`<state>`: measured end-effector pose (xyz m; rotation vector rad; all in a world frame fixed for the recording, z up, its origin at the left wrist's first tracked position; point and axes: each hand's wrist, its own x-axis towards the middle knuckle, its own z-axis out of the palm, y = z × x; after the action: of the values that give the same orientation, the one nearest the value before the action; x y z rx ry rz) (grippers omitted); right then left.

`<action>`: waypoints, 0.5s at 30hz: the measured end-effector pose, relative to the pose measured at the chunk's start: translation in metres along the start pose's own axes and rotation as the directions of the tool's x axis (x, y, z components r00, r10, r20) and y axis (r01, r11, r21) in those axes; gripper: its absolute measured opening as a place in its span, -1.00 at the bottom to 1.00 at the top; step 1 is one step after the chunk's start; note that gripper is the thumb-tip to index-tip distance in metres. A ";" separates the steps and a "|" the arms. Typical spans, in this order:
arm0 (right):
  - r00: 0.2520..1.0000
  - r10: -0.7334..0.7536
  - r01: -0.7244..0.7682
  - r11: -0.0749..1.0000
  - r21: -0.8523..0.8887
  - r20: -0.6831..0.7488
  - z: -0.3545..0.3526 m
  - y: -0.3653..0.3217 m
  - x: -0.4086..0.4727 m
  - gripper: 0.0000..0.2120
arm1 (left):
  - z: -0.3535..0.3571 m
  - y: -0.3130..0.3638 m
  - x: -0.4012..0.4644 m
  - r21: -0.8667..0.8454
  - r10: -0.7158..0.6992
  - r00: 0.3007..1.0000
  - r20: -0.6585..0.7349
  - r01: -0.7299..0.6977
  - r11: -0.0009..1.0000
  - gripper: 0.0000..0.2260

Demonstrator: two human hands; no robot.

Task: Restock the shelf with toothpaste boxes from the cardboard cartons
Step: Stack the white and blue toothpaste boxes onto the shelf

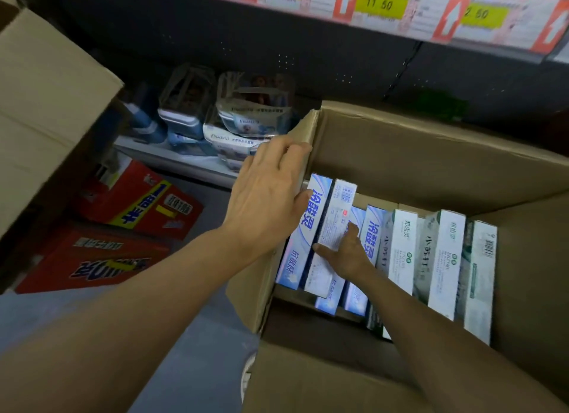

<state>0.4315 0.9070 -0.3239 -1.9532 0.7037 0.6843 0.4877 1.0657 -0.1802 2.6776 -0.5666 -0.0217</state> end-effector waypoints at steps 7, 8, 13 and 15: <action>0.994 0.078 -0.073 0.995 0.062 -0.081 -0.025 0.012 -0.001 -0.57 | -0.002 -0.003 0.000 0.017 0.037 0.999 0.031 -0.038 0.999 -0.54; 0.993 0.104 -0.095 0.987 0.128 -0.059 -0.030 0.013 -0.003 -0.63 | -0.003 -0.002 -0.001 0.019 0.037 0.999 0.037 -0.038 0.999 -0.54; 0.992 0.111 -0.125 0.934 0.336 0.059 -0.053 0.007 -0.024 -0.82 | -0.006 0.008 -0.002 0.006 0.058 0.997 0.059 -0.059 0.998 -0.54; 0.992 0.097 -0.121 0.918 0.377 0.083 -0.060 0.004 -0.033 -0.74 | -0.007 0.016 -0.002 -0.023 0.073 0.995 0.074 -0.071 0.997 -0.55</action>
<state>0.4164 0.8581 -0.2774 -1.5373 0.8441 0.6195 0.4801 1.0558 -0.1677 2.6437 -0.6827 -0.1078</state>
